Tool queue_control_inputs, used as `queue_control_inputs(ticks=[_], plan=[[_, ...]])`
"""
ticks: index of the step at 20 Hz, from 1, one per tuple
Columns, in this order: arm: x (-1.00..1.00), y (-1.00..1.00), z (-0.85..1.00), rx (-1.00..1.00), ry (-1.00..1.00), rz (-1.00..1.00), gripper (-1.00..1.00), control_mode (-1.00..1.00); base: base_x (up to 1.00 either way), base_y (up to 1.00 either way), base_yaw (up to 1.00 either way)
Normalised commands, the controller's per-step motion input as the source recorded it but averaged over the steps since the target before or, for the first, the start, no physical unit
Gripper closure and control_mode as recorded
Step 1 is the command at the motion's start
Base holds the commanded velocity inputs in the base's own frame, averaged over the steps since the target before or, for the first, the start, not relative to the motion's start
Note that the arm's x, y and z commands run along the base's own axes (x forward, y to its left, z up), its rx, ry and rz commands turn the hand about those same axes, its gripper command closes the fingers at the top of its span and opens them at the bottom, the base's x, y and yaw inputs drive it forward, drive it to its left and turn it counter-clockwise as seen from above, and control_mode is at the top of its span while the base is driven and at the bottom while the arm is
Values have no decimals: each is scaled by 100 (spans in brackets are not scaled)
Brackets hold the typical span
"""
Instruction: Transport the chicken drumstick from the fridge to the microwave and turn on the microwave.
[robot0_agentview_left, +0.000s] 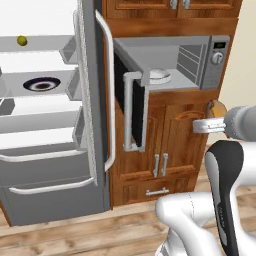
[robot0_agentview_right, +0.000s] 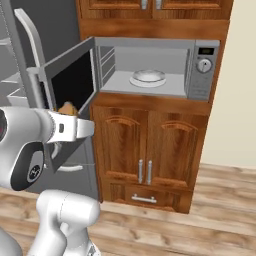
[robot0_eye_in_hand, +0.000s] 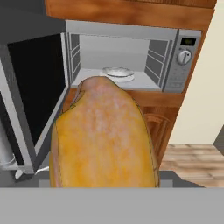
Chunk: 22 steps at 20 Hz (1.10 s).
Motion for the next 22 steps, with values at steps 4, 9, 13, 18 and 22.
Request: queue_control_inputs(ticks=[4, 9, 13, 18, 22], plan=[[0, 0, 0, 0, 0, 0, 100, 100, 0, -49, 0], [0, 0, 0, 0, 0, 0, 100, 100, 4, -35, 0], [0, 0, 0, 0, 0, 0, 100, 100, 18, -25, 0], [0, 0, 0, 0, 0, 0, 100, 100, 30, -22, 0], [0, 0, 0, 0, 0, 0, 100, 100, 39, -24, 0]])
